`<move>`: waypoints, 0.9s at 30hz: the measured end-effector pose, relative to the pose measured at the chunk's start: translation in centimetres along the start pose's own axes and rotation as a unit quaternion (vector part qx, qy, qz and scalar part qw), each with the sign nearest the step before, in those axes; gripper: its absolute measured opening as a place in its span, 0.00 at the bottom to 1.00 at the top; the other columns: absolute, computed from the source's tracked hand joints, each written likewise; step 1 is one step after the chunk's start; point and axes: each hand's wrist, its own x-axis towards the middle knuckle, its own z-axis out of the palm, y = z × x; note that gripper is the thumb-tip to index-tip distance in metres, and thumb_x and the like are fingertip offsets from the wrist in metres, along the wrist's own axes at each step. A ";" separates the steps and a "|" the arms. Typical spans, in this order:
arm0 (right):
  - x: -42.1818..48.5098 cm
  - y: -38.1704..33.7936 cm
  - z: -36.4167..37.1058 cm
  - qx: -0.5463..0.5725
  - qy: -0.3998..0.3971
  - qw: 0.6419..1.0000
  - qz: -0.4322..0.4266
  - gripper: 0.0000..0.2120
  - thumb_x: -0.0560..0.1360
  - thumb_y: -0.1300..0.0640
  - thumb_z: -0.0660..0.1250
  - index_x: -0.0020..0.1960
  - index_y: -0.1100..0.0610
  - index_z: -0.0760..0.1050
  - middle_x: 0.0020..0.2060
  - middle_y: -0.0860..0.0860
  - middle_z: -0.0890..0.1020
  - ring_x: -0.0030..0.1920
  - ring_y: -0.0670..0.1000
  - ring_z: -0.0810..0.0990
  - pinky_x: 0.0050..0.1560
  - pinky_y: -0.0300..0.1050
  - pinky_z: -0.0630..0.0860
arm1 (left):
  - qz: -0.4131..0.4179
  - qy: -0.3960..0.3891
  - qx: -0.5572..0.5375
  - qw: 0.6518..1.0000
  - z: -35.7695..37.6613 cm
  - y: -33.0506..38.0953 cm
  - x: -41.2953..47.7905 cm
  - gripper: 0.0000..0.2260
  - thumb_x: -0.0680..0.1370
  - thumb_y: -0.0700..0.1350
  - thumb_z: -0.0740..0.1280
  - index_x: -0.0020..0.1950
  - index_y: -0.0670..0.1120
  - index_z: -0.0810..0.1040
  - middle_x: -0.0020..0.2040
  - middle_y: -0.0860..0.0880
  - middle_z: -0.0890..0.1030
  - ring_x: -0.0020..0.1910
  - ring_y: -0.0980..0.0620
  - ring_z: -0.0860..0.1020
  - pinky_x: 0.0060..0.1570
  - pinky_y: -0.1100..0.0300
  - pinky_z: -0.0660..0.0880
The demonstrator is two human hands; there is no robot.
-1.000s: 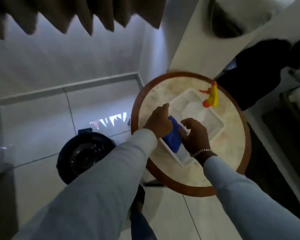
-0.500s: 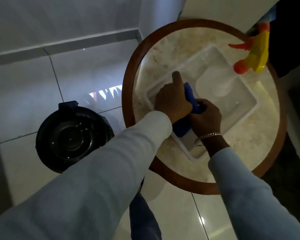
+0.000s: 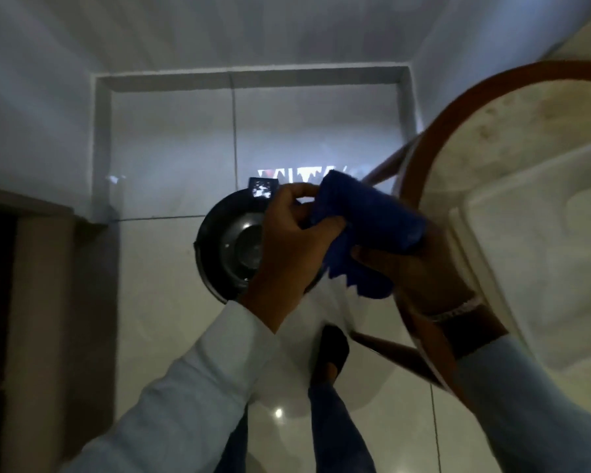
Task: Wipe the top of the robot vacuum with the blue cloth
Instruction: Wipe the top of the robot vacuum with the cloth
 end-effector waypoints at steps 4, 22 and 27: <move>3.9 3.7 6.4 -0.049 -0.042 0.997 0.034 0.13 0.73 0.71 0.67 0.49 0.54 0.75 0.41 0.45 0.80 0.38 0.34 0.80 0.41 0.33 0.77 | 0.046 0.064 0.135 0.988 -7.2 -5.3 2.0 0.23 0.71 0.37 0.73 0.64 0.43 0.71 0.54 0.50 0.80 0.54 0.54 0.80 0.50 0.61 0.78; 11.2 16.1 13.8 -0.605 -0.261 0.731 -0.177 0.39 0.70 0.47 0.69 0.75 0.54 0.57 0.77 0.58 0.57 0.77 0.62 0.50 0.74 0.66 0.52 | 0.057 -0.141 0.589 0.794 -18.8 -21.2 6.5 0.62 0.60 0.65 0.74 0.76 0.46 0.36 0.79 0.46 0.37 0.76 0.46 0.35 0.74 0.42 0.42; 12.2 17.1 14.5 -0.613 -0.244 0.722 -0.210 0.37 0.73 0.34 0.55 0.76 0.51 0.54 0.78 0.55 0.56 0.77 0.60 0.50 0.74 0.69 0.49 | 0.061 -0.159 0.611 0.773 -18.9 -21.0 7.9 0.65 0.57 0.69 0.73 0.74 0.48 0.31 0.78 0.46 0.35 0.76 0.46 0.32 0.72 0.43 0.38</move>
